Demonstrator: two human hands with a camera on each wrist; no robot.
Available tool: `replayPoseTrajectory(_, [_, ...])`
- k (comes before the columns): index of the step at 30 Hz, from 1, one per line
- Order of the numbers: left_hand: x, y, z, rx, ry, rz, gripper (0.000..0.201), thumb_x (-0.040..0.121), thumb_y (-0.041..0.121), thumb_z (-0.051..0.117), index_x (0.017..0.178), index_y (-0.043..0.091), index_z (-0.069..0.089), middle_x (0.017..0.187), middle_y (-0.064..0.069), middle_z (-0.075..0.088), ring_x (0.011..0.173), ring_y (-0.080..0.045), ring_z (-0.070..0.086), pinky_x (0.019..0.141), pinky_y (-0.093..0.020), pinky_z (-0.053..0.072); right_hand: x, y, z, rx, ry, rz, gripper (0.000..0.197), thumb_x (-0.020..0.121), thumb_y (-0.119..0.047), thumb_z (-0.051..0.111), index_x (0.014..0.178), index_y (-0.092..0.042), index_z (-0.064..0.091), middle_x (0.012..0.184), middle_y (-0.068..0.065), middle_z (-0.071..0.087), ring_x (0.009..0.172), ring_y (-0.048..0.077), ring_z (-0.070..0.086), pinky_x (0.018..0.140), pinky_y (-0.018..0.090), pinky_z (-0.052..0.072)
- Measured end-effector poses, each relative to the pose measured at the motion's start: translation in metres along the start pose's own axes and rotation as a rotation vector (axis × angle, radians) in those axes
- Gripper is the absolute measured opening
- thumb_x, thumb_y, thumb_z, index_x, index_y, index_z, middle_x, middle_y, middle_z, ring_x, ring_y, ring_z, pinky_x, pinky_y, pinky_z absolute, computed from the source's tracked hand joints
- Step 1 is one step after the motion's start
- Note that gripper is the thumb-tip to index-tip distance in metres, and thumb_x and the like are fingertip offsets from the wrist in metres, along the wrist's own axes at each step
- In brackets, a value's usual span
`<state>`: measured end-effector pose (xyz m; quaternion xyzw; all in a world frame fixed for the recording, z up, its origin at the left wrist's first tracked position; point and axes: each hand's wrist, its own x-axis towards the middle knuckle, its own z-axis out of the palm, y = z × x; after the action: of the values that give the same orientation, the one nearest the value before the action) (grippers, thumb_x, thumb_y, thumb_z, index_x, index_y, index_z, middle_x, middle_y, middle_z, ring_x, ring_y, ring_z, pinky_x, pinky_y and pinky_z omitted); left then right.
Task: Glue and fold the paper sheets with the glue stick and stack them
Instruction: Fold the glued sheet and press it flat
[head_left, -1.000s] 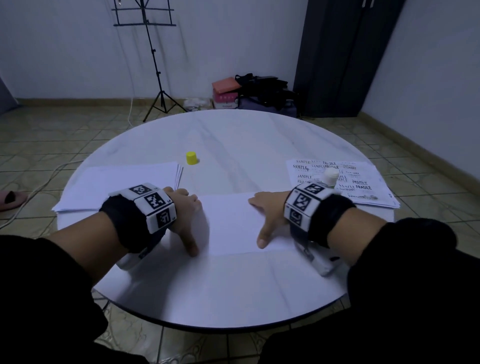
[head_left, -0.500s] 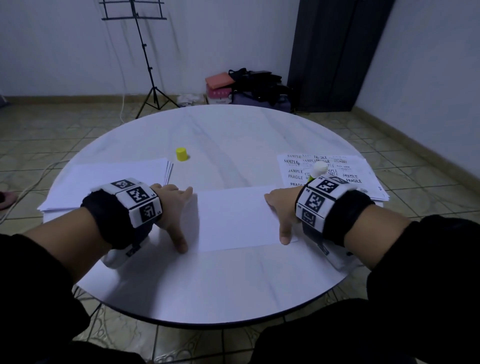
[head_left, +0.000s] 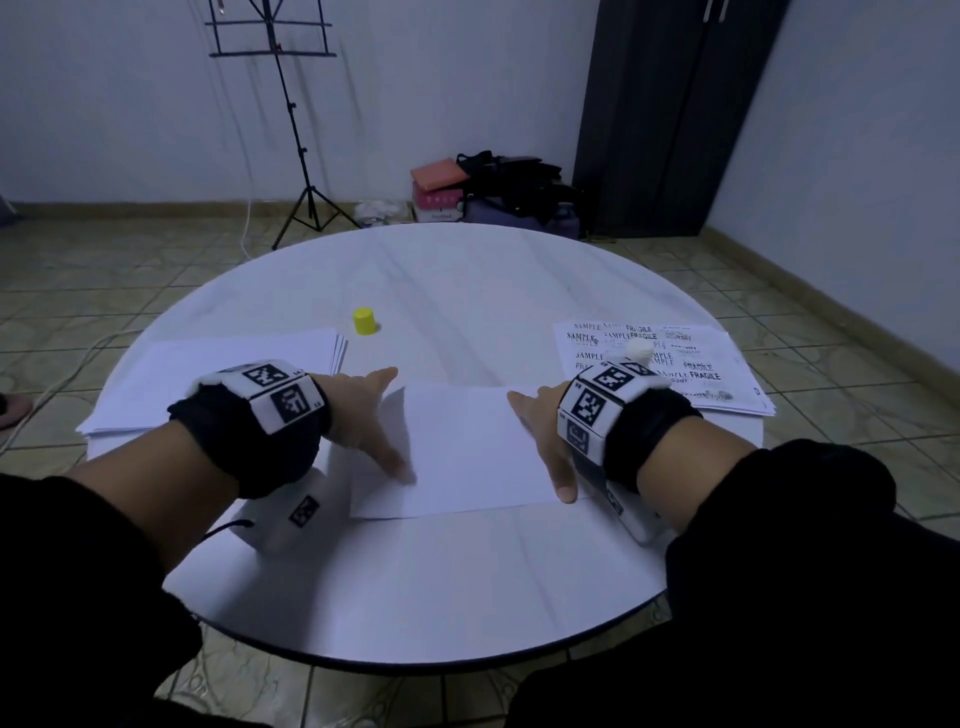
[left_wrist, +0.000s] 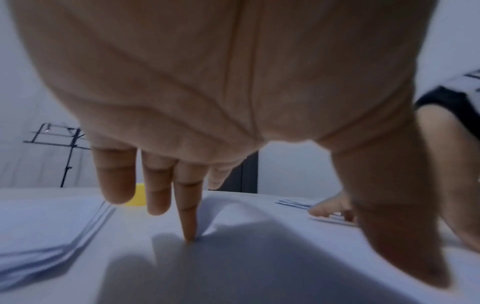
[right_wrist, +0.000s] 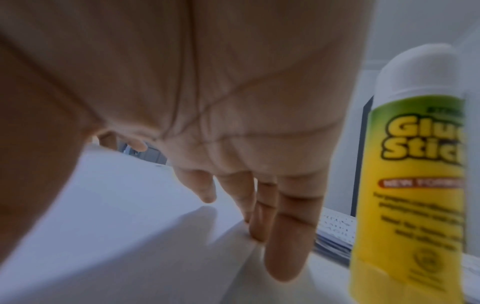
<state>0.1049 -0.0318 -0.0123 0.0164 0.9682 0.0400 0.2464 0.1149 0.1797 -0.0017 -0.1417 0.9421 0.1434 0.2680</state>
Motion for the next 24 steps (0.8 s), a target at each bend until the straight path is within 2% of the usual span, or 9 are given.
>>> replayPoseTrajectory(3, [-0.002, -0.002, -0.004, -0.278, 0.001, 0.011, 0.132, 0.053, 0.053, 0.086, 0.152, 0.027, 0.003, 0.147, 0.000, 0.039, 0.127, -0.022, 0.047, 0.109, -0.035, 0.035, -0.004, 0.005, 0.006, 0.054, 0.052, -0.033, 0.098, 0.060, -0.014, 0.084, 0.140, -0.011, 0.026, 0.130, 0.010, 0.052, 0.115, 0.026, 0.054, 0.075, 0.027, 0.036])
replayPoseTrajectory(5, [-0.005, -0.003, -0.002, -0.531, 0.046, 0.018, 0.113, 0.065, 0.028, 0.087, 0.151, 0.029, 0.014, 0.137, -0.007, 0.043, 0.106, -0.024, 0.058, 0.086, -0.030, 0.052, -0.005, 0.007, 0.010, 0.076, 0.052, -0.029, 0.085, 0.063, -0.012, 0.082, 0.131, -0.011, 0.032, 0.127, 0.010, 0.053, 0.107, 0.027, 0.055, 0.072, 0.028, 0.035])
replayPoseTrajectory(7, [-0.009, -0.005, 0.001, -0.757, 0.085, -0.001, 0.088, 0.075, 0.000, 0.076, 0.145, 0.026, 0.031, 0.107, -0.007, 0.051, 0.084, -0.023, 0.060, 0.057, -0.023, 0.056, -0.005, 0.007, 0.015, 0.109, 0.047, -0.026, 0.068, 0.065, -0.013, 0.082, 0.116, -0.012, 0.037, 0.119, 0.009, 0.054, 0.094, 0.026, 0.055, 0.070, 0.032, 0.040])
replayPoseTrajectory(8, [-0.012, -0.008, 0.003, -0.821, 0.095, -0.015, 0.076, 0.077, -0.009, 0.071, 0.139, 0.023, 0.040, 0.093, -0.005, 0.049, 0.077, -0.022, 0.059, 0.050, -0.021, 0.055, -0.006, 0.007, 0.017, 0.125, 0.052, -0.023, 0.065, 0.066, -0.014, 0.081, 0.115, -0.013, 0.039, 0.120, 0.008, 0.052, 0.095, 0.026, 0.055, 0.071, 0.033, 0.041])
replayPoseTrajectory(11, [-0.017, -0.016, 0.007, -0.883, 0.058, -0.016, 0.040, 0.078, -0.019, 0.061, 0.111, 0.005, 0.061, 0.091, -0.013, 0.058, 0.075, -0.026, 0.061, 0.058, -0.027, 0.059, -0.010, 0.009, 0.025, 0.173, 0.090, -0.001, 0.078, 0.070, -0.015, 0.078, 0.136, -0.017, 0.036, 0.134, 0.003, 0.042, 0.116, 0.026, 0.051, 0.081, 0.030, 0.043])
replayPoseTrajectory(13, [-0.018, -0.021, 0.008, -0.868, 0.038, 0.015, 0.033, 0.079, -0.020, 0.059, 0.097, 0.007, 0.067, 0.099, -0.018, 0.064, 0.079, -0.027, 0.064, 0.064, -0.027, 0.059, -0.012, 0.008, 0.029, 0.221, 0.120, 0.003, 0.073, 0.071, -0.011, 0.076, 0.134, -0.020, 0.040, 0.133, 0.001, 0.040, 0.110, 0.023, 0.051, 0.071, 0.025, 0.042])
replayPoseTrajectory(15, [-0.017, -0.022, 0.005, -0.816, 0.101, 0.032, 0.035, 0.079, -0.017, 0.062, 0.103, 0.008, 0.068, 0.101, -0.016, 0.066, 0.077, -0.025, 0.065, 0.061, -0.021, 0.058, -0.014, 0.004, 0.031, 0.237, 0.148, -0.005, 0.062, 0.073, -0.008, 0.071, 0.128, -0.020, 0.045, 0.129, 0.002, 0.039, 0.101, 0.022, 0.052, 0.063, 0.023, 0.037])
replayPoseTrajectory(19, [-0.011, -0.017, -0.006, -0.665, 0.279, 0.026, 0.041, 0.082, -0.006, 0.064, 0.118, 0.015, 0.064, 0.085, -0.001, 0.063, 0.056, -0.010, 0.062, 0.047, -0.010, 0.048, -0.017, -0.009, 0.021, 0.225, 0.187, -0.065, 0.055, 0.083, -0.012, 0.064, 0.133, -0.021, 0.045, 0.135, 0.003, 0.041, 0.115, 0.022, 0.053, 0.074, 0.023, 0.037])
replayPoseTrajectory(24, [0.009, -0.004, -0.026, -0.421, 0.269, -0.020, 0.054, 0.081, 0.000, 0.064, 0.132, 0.015, 0.055, 0.080, -0.005, 0.062, 0.071, -0.019, 0.062, 0.052, -0.011, 0.046, -0.005, -0.026, 0.000, 0.155, 0.136, -0.073, 0.048, 0.088, -0.019, 0.060, 0.134, -0.008, 0.048, 0.134, 0.008, 0.051, 0.120, 0.025, 0.052, 0.084, 0.026, 0.043])
